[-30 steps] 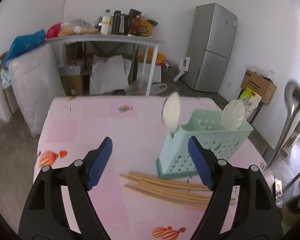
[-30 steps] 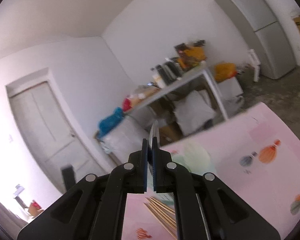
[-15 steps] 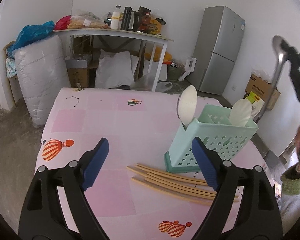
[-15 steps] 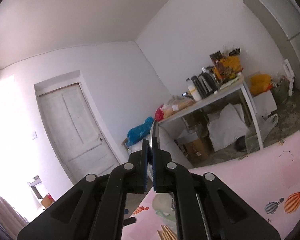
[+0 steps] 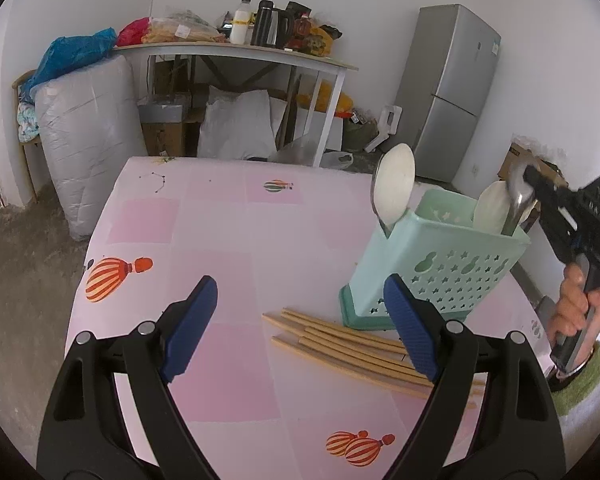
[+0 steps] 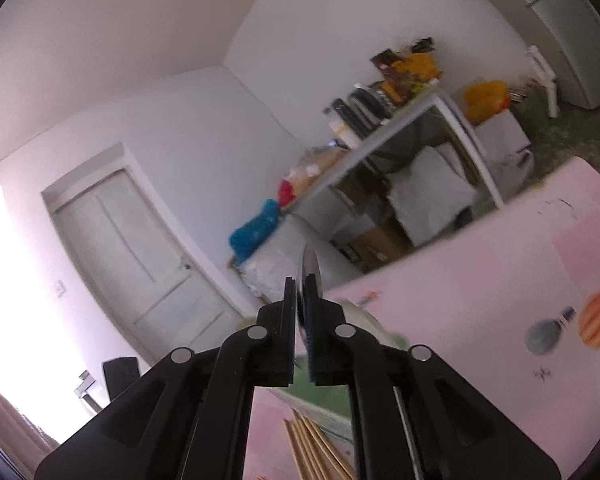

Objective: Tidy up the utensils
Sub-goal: 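Lower the steel spoon into the holder and open the right gripper, then move the right tool down to the wooden chopsticks beside the holder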

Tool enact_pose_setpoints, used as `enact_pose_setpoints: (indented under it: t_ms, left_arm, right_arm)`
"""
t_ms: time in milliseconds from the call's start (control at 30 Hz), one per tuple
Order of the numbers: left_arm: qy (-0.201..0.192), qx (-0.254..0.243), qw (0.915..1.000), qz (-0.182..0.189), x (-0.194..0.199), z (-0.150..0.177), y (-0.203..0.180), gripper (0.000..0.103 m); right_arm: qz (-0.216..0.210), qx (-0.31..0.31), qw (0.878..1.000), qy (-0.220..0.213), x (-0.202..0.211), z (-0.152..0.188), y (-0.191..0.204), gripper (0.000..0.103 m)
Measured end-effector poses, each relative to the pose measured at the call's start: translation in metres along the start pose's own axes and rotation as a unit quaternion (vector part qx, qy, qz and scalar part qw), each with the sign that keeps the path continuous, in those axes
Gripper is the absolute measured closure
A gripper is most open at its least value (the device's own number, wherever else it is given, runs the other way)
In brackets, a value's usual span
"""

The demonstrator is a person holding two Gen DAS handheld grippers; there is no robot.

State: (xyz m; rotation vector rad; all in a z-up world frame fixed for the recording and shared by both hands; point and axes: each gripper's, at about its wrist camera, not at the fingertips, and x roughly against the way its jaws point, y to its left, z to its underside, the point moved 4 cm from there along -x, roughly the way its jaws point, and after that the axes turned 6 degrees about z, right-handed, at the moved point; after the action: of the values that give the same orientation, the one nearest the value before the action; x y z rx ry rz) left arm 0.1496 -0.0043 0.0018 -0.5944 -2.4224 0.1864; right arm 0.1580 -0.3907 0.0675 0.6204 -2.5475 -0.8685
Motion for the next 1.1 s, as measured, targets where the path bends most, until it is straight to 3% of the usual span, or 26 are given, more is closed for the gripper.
enact_pose_setpoints:
  t_ms: [667,867,1100]
  left_arm:
    - [0.005,-0.011,0.9999,0.007,0.003,0.004,-0.016,0.021]
    - [0.014,-0.015,0.9997,0.015,0.0,0.008,-0.023,0.021]
    - [0.06,-0.027,0.9976,0.022,-0.013,0.03,-0.031,0.021]
  right_arm:
    - [0.077,-0.026,0.995,-0.059,0.072,0.011,-0.01,0.08]
    - [0.115,-0.009,0.993,-0.038,0.09,0.035,0.001,0.069]
    - [0.141,0.002,0.989,0.035,0.078,0.081,0.005,0.056]
